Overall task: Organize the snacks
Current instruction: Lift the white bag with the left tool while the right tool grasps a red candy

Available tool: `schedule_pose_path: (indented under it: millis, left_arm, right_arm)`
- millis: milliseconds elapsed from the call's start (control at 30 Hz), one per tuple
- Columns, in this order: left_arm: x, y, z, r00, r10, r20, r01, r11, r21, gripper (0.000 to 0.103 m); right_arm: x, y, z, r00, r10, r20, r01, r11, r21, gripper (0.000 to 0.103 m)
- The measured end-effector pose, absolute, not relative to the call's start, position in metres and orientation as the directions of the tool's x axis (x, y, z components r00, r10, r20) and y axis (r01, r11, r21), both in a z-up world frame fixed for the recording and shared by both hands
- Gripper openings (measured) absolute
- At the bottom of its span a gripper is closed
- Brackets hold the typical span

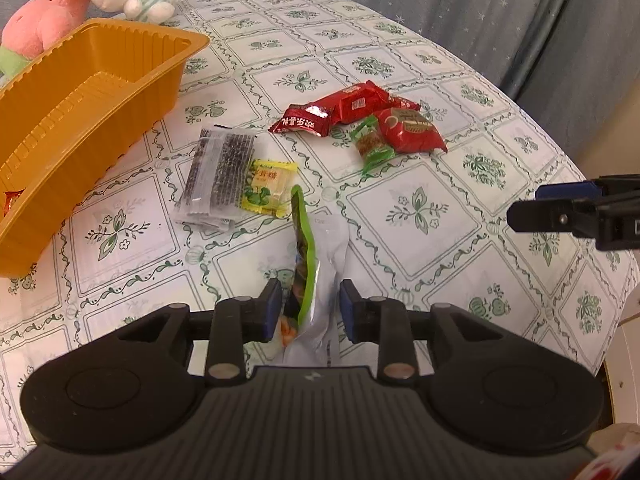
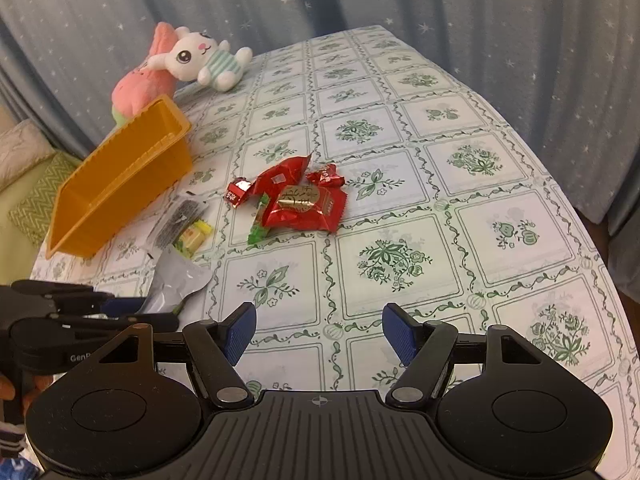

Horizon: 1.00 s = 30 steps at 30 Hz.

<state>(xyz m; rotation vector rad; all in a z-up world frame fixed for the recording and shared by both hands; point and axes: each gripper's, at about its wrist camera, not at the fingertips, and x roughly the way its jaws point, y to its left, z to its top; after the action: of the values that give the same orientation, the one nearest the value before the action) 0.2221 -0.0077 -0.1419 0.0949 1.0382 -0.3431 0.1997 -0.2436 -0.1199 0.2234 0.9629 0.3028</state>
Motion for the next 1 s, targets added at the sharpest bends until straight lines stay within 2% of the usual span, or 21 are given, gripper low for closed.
schedule_pose_path:
  millis: [167, 367, 667, 733, 800, 1000]
  left_arm:
    - [0.220, -0.009, -0.143, 0.480, -0.213, -0.851, 0.298, 0.952, -0.071, 0.023]
    - [0.206, 0.000, -0.136, 0.502, -0.201, -0.841, 0.221, 0.970, -0.100, 0.023]
    - [0.185, 0.032, -0.125, 0.550, -0.103, -0.829, 0.017, 0.994, -0.111, 0.023]
    - [0.181, 0.039, -0.123, 0.557, -0.079, -0.826, -0.026, 0.993, -0.113, 0.023]
    - [0.176, 0.045, -0.121, 0.563, -0.056, -0.825, -0.067, 0.991, -0.113, 0.023]
    - [0.163, 0.053, -0.118, 0.561, -0.007, -0.828, -0.145, 0.984, -0.107, 0.023]
  right_arm:
    - [0.203, -0.246, -0.119, 0.544, 0.369, -0.754, -0.241, 0.929, 0.281, 0.070]
    - [0.220, -0.241, -0.121, 0.557, 0.393, -0.731, -0.444, 0.885, 0.138, 0.070]
    - [0.261, -0.220, -0.139, 0.501, 0.449, -0.740, -0.707, 0.706, -0.051, 0.069]
    - [0.270, -0.217, -0.140, 0.487, 0.462, -0.742, -0.744, 0.664, -0.075, 0.067]
    - [0.281, -0.213, -0.143, 0.464, 0.465, -0.754, -0.782, 0.615, -0.102, 0.060]
    - [0.302, -0.203, -0.154, 0.412, 0.461, -0.786, -0.863, 0.474, -0.175, 0.051]
